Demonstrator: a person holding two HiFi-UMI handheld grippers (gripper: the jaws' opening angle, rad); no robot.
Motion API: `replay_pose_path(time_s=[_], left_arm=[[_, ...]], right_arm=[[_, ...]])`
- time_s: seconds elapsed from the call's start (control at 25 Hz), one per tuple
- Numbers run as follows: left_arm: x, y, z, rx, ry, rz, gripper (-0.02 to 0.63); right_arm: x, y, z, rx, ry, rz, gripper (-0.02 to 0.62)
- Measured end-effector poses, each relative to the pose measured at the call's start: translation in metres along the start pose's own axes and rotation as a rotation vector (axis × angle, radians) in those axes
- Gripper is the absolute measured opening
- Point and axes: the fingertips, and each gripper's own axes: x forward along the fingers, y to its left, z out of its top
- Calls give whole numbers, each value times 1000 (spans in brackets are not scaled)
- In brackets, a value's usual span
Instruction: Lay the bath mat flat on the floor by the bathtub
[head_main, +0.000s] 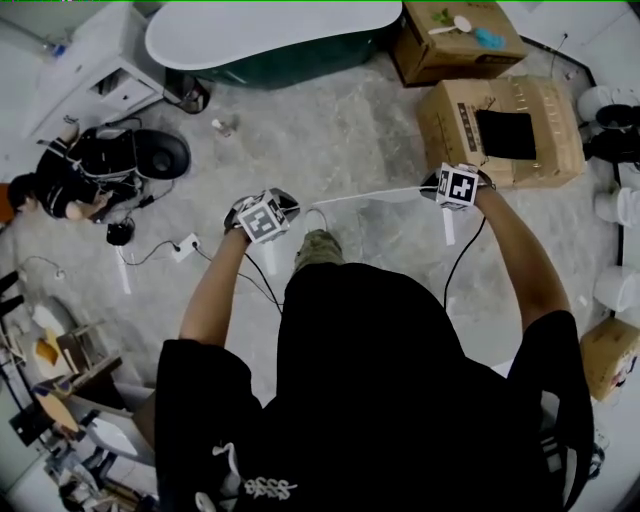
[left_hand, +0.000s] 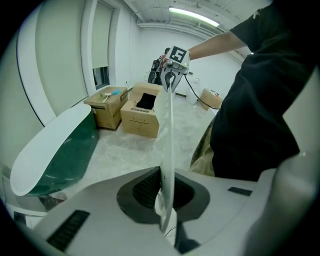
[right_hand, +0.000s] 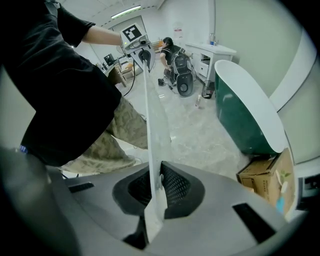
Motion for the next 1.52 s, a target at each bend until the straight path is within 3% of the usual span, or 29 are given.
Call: replay_pose_path(time_s=[0.24,0.76,1.12,1.52], left_arm=[[-17,62,-4,9,-24,14,25],[-49,157,-18,-70,-144,66,25],[-63,177,-32,-119,-175,102,26],[-57,186,-30,-222,-186,125,25]], right_arm=[[-9,-46,33,19,10,-5,28],[-17,-126,101,85,-22,-75,28],[-21,-138,125,49,11,-103,28],[-10,-166,121,-2,-8,-100,28]])
